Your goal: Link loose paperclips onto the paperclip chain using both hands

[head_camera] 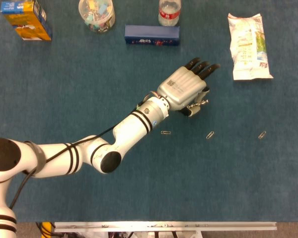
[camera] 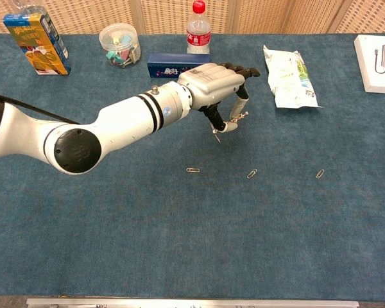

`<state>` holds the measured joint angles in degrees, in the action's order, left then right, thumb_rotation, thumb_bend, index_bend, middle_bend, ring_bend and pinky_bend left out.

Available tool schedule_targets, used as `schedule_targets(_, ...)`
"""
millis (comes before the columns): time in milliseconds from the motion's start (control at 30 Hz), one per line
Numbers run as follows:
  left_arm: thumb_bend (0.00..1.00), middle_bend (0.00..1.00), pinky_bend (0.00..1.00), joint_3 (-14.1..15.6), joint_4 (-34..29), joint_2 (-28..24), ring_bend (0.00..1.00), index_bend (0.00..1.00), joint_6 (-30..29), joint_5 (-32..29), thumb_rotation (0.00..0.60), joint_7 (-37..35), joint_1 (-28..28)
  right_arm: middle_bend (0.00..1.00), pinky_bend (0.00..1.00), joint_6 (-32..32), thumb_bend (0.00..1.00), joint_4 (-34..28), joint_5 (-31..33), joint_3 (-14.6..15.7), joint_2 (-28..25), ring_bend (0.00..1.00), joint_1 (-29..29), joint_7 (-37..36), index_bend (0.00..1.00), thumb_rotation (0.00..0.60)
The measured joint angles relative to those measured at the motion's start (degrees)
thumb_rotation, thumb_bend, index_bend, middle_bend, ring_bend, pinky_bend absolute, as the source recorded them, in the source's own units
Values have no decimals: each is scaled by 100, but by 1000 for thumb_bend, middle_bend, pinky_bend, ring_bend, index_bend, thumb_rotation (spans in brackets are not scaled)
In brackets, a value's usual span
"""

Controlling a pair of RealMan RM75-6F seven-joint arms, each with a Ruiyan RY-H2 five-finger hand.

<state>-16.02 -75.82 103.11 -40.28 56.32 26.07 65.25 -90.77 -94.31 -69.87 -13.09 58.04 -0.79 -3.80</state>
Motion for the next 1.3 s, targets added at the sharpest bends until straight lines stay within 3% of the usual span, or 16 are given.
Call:
schedule_targets(300, 326, 0, 0, -15, 427, 145, 0, 515, 21, -380, 600, 12, 208, 288, 464, 138, 13, 61, -24, -31, 27, 213, -47, -43, 334, 600)
schedule_targets(367, 326, 0, 0, -18, 456, 147, 0, 417, -12, -467, 600, 34, 231, 288, 464, 172, 13, 72, -43, -40, 38, 213, -75, -39, 334, 600)
schedule_targets(500, 326, 0, 0, -23, 502, 139, 0, 78, -85, -650, 600, 106, 265, 288, 464, 233, 13, 77, -72, -66, 52, 214, -132, -10, 334, 600)
schedule_targets(600, 305, 0, 0, -23, 487, 96, 0, 0, -144, -807, 600, 155, 274, 288, 464, 272, 13, 74, -86, -75, 63, 213, -164, 18, 334, 600)
schedule_targets(967, 272, 0, 0, 215, -381, -553, 0, 8, -876, -867, 600, 207, -220, 288, 464, 454, 13, 12, -166, -110, 60, 213, -341, 185, 334, 600)
schedule_targets(1200, 272, 5, 0, 623, -1439, -1356, 0, 184, -1925, -404, 600, 152, -1032, 288, 464, 759, 12, 5, -256, -112, 118, 213, -614, 373, 345, 600)
schedule_targets(1300, 272, 9, 0, 860, -1816, -1716, 0, 206, -2459, 48, 600, 67, -1460, 288, 464, 925, 13, 6, -324, -118, 161, 213, -772, 396, 351, 600)
